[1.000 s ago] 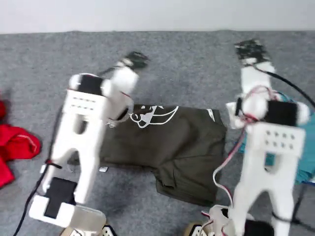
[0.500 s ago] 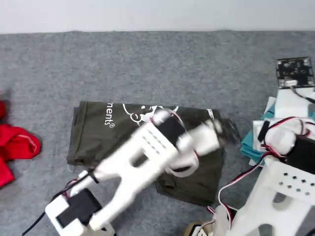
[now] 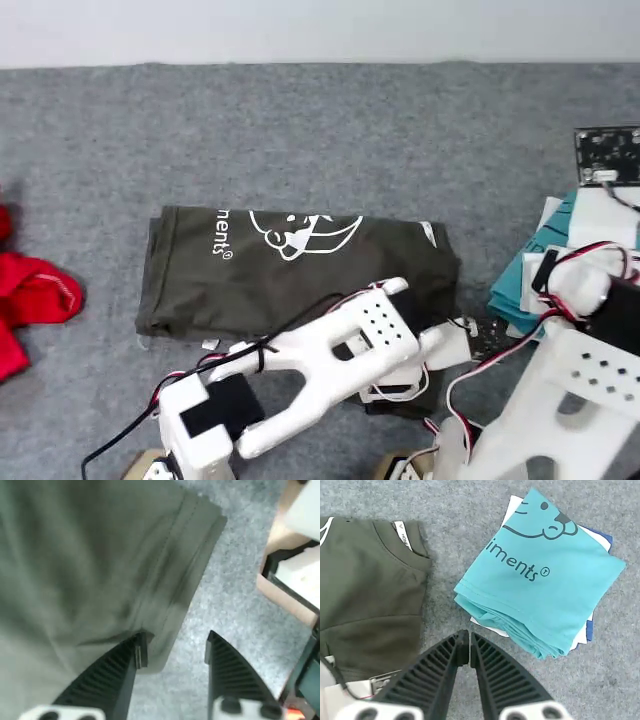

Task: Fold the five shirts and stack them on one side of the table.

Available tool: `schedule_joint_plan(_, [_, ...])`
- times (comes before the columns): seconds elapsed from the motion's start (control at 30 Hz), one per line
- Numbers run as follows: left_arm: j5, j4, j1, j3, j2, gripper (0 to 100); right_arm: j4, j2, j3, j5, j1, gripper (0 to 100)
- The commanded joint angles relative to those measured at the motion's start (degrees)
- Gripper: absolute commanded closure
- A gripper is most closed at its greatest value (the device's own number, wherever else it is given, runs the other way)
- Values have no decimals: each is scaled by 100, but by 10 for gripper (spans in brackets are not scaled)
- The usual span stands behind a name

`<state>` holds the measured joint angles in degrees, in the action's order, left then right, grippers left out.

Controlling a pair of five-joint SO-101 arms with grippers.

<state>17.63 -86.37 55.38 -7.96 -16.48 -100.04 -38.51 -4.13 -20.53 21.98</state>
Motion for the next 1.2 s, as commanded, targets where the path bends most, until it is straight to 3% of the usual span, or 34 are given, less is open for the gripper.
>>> schedule_joint_plan(0.0, [-53,246,26,303,-53,800,-136,-145,193,26,66,989])
schedule_joint_plan(0.37, [-123,571,26,303,-958,809,-136,-145,193,26,66,989])
schedule_joint_plan(0.57, [-404,791,26,488,-1020,937,-136,-145,193,26,75,989])
schedule_joint_plan(0.67, [-404,659,26,690,-1020,987,-136,-145,193,26,75,989])
schedule_joint_plan(0.97, [-396,-79,-53,1710,-1011,985,-136,-145,193,26,75,989])
schedule_joint_plan(1.17, [-185,-193,-501,2360,-1020,985,-136,-145,193,26,75,989])
